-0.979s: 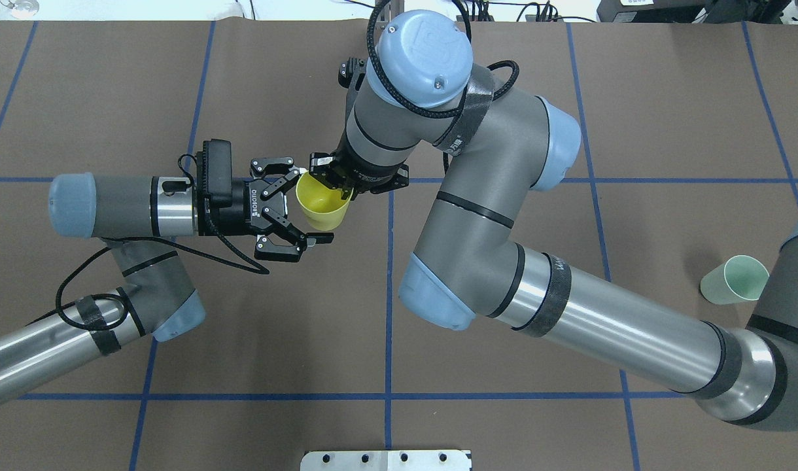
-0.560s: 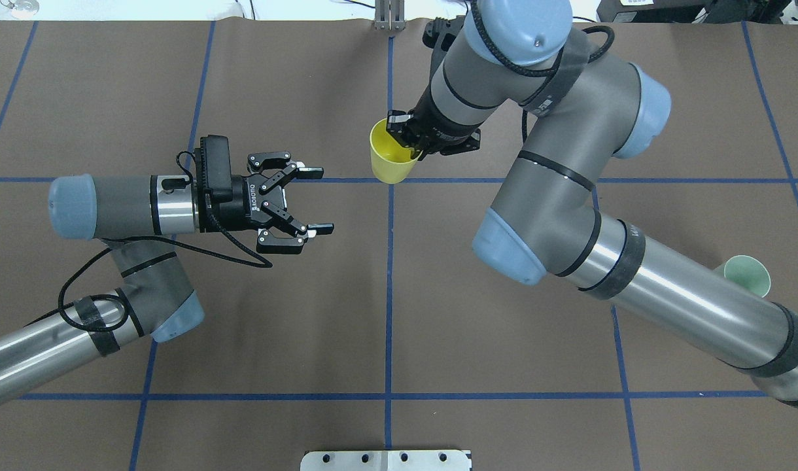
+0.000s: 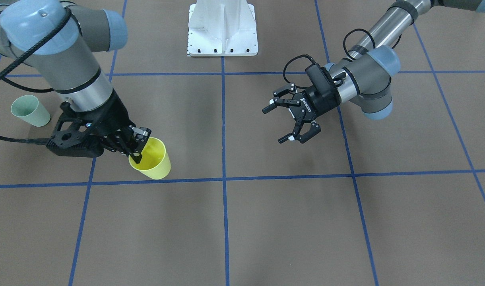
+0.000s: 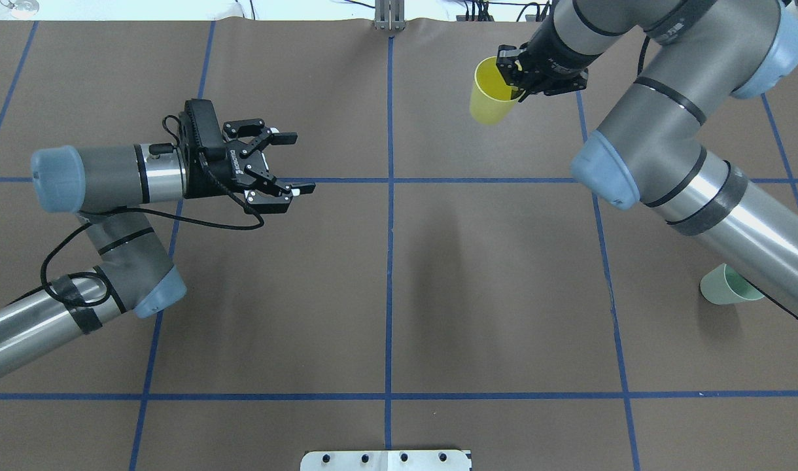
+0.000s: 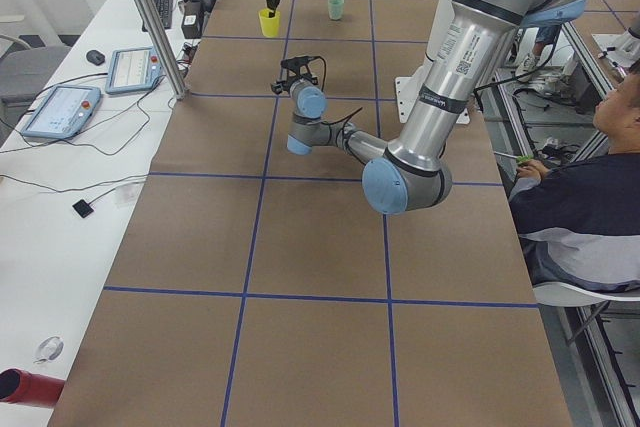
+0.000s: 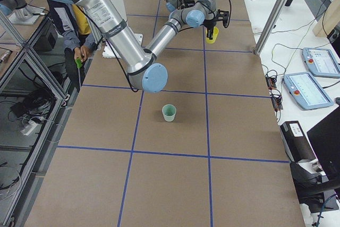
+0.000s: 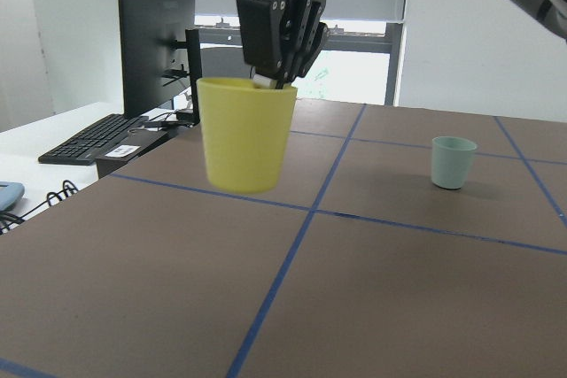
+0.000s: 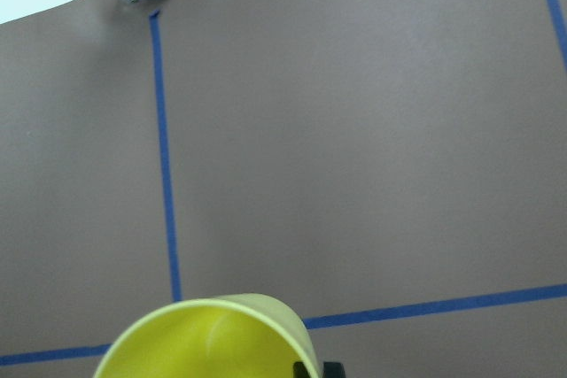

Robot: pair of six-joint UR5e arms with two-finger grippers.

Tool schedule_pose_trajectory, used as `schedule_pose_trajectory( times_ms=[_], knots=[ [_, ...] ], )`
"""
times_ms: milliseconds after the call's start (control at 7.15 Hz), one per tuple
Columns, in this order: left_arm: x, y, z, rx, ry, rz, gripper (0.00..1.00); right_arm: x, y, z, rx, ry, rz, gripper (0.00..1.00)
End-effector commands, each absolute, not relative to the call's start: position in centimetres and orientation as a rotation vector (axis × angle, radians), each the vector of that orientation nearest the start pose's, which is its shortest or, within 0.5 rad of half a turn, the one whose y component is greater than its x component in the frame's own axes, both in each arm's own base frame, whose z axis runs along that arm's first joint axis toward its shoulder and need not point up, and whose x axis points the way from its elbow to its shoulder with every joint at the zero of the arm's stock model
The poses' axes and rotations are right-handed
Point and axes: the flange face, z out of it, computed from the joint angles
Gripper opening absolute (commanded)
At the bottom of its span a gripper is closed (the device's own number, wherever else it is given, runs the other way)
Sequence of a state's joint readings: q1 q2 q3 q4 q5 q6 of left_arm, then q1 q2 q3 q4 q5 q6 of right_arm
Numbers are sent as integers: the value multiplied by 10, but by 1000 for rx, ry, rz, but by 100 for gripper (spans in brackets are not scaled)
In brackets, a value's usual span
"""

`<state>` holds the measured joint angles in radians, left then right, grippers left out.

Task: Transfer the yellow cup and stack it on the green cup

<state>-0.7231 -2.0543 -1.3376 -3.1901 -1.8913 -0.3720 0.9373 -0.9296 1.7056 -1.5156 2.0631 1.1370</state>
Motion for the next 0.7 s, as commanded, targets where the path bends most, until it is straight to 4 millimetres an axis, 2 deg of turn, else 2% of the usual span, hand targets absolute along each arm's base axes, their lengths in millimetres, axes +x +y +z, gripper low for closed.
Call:
schedule_pose_trajectory(
  times_ms=[0, 140, 420, 560],
  knots=[
    [363, -555, 335, 1305, 1094, 546, 100, -281, -589, 265, 181, -876, 206, 0],
    [341, -567, 349, 1231, 1026, 514, 100, -267, -584, 285, 185, -859, 187, 0],
    [262, -602, 368, 1037, 894, 441, 100, -240, -569, 312, 199, -835, 159, 0],
    [234, -611, 391, 972, 851, 427, 100, -225, -565, 319, 193, -839, 166, 0]
  ],
)
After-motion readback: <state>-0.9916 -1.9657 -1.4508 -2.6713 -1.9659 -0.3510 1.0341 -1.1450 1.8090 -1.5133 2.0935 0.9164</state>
